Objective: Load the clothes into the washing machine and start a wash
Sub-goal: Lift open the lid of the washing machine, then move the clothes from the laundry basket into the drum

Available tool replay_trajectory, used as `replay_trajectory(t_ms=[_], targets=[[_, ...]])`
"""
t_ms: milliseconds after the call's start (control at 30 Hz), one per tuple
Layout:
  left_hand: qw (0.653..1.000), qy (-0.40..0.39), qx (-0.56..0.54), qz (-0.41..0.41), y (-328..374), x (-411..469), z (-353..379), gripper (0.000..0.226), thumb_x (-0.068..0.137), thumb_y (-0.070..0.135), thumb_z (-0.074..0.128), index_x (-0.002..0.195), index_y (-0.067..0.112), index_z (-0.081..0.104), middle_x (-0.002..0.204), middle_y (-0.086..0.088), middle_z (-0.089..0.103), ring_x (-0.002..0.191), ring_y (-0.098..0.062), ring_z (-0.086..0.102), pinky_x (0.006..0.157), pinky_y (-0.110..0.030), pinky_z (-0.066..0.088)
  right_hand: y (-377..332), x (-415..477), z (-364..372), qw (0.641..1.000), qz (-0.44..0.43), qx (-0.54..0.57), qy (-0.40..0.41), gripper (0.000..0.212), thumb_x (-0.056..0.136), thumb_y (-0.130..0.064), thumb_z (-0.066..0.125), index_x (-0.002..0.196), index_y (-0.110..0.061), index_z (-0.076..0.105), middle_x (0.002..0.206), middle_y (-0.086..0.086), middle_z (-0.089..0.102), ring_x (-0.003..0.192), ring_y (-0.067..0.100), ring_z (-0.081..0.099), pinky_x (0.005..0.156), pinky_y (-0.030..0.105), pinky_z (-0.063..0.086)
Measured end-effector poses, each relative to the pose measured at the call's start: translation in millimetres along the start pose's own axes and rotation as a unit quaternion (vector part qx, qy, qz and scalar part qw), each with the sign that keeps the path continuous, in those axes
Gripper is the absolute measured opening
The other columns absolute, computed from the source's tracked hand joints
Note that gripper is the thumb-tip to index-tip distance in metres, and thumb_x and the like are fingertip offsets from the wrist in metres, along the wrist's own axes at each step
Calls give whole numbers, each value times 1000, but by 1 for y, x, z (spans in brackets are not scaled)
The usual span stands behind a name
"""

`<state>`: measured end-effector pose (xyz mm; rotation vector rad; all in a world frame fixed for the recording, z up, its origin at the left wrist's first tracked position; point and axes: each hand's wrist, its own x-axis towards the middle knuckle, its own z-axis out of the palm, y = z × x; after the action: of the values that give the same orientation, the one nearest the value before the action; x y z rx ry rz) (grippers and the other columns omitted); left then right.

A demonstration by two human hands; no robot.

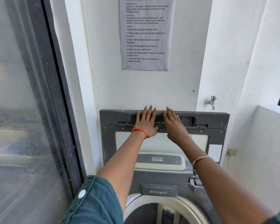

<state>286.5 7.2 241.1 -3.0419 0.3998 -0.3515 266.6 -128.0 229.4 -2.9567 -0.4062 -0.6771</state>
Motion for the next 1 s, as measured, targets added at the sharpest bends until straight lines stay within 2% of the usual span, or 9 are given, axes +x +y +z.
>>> replay_trajectory(t_ms=[300,367,433,533,600,667,800,900,1000], targets=[[997,81,10,14,-3,-45,14,70,99,44,27,147,15,-14,155,-8,-23,143,-21,-20,111,-44,-19,-4,-17,-12,996,22,-17,-84,73,91,1,37,148,-13,-7,156,7,-14,145,20,-9,117,39,1],[998,64,-23,1,-3,-58,18,69,99,44,27,148,13,-11,155,-8,-21,143,-21,-19,112,-45,-17,-7,-29,-10,993,30,-6,-114,72,93,-5,40,148,-16,-6,157,7,-13,145,21,-8,117,42,2],[998,24,-62,-5,1,-71,19,64,100,40,27,149,9,0,158,-9,-9,145,-21,-13,115,-47,-10,-12,-44,-10,989,43,12,-139,71,94,-12,44,148,-16,-1,157,11,-5,146,24,-2,116,47,7],[995,-6,-102,11,8,-93,21,51,101,32,30,143,3,31,152,-14,29,142,-24,21,116,-44,14,-18,-72,-12,983,49,37,-173,58,94,-18,45,144,-8,17,151,16,24,139,31,25,110,53,24],[991,0,-130,16,12,-111,27,47,100,30,35,139,5,38,142,-15,44,132,-28,38,109,-40,28,-16,-93,-12,981,52,51,-179,46,94,-19,45,136,-6,31,139,17,41,126,35,42,103,52,35],[988,-13,-155,19,18,-130,37,46,99,30,38,138,5,39,140,-15,46,128,-30,43,106,-39,33,-12,-116,-13,979,58,61,-184,41,94,-20,44,131,-5,37,134,18,46,119,38,48,99,51,39],[977,-59,-206,17,39,-174,62,45,97,31,43,134,7,43,133,-18,51,122,-33,48,97,-41,42,-10,-170,-13,972,77,82,-207,43,94,-21,44,134,-6,35,134,19,45,119,39,49,97,49,42],[964,-103,-246,13,61,-211,86,50,96,32,45,142,14,35,143,-14,42,131,-29,41,104,-40,37,-13,-215,-4,965,98,112,-217,43,93,-21,47,133,-6,37,135,18,46,122,36,48,97,47,43],[955,-136,-264,23,86,-240,109,52,96,34,46,143,16,33,144,-12,43,131,-29,42,103,-40,38,-12,-258,10,956,128,128,-230,42,93,-21,46,131,-7,38,135,16,47,125,33,44,100,49,40]])
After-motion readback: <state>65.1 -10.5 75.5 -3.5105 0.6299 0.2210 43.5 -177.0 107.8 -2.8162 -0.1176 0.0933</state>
